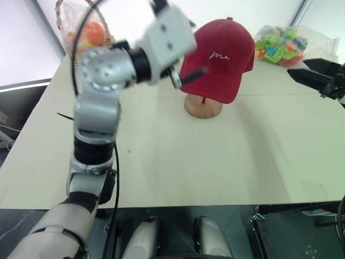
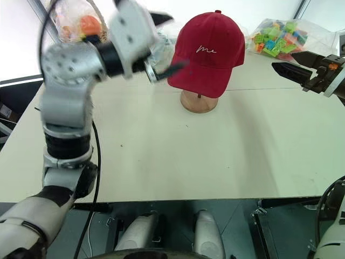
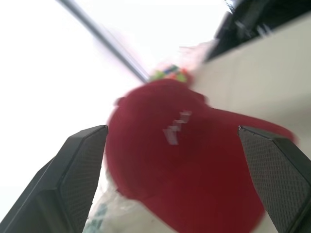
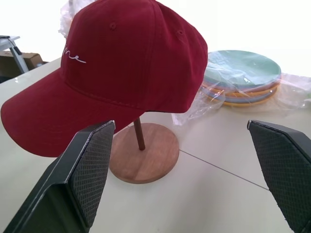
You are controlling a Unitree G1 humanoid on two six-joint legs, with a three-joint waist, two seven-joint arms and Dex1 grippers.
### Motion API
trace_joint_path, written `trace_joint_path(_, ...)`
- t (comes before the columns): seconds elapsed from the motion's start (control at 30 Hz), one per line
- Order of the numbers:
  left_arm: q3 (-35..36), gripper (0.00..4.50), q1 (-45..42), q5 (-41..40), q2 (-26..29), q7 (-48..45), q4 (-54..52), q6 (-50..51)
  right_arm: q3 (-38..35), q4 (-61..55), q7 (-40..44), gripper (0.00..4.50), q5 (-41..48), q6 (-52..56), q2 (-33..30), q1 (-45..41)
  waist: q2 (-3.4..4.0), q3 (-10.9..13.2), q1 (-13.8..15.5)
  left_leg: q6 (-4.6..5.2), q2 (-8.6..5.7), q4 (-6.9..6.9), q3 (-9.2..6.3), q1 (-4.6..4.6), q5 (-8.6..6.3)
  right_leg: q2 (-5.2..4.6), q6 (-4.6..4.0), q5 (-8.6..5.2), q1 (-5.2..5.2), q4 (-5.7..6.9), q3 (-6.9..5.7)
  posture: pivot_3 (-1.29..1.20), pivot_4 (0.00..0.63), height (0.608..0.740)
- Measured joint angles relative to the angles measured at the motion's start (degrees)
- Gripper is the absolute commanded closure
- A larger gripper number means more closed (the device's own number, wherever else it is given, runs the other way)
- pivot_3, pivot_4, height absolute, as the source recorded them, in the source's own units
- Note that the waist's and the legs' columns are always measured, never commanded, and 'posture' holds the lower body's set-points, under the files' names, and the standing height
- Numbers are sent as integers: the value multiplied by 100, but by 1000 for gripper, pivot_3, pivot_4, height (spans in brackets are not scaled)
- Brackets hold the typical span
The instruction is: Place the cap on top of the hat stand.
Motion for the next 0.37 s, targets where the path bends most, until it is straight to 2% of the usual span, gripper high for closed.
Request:
trace_joint_path(0.07,726,37,-585,-296,499,481,841,415,-1,71,25,0,1,-35,2,-98,3,-2,-40,3,1,-3,0,5,-2,3,0,0,0,0,2,0,150,740)
trace_joint_path(0.13,1237,37,-551,-505,1056,638,1186,629,-9,97,56,0,-1,-48,-1,-103,13,-8,-117,3,0,-28,0,20,-3,3,0,0,4,-1,7,0,150,740)
trace_joint_path(0.17,1443,37,-257,-662,1370,623,1252,703,-8,127,116,0,-3,-47,-12,-92,15,-9,-149,-1,0,-43,0,26,0,3,0,0,4,2,10,0,150,740)
trace_joint_path(0.23,1658,37,305,-888,1598,526,1301,940,-8,173,195,0,-29,-40,-45,-56,13,-7,-151,-5,1,-46,-1,26,2,3,0,0,3,1,11,0,150,740)
trace_joint_path(0.37,1677,37,1800,-1340,2144,108,1047,1160,78,193,429,0,-42,5,-56,10,4,-2,-135,-9,0,-42,-7,14,4,1,0,0,-2,-4,11,0,150,740)
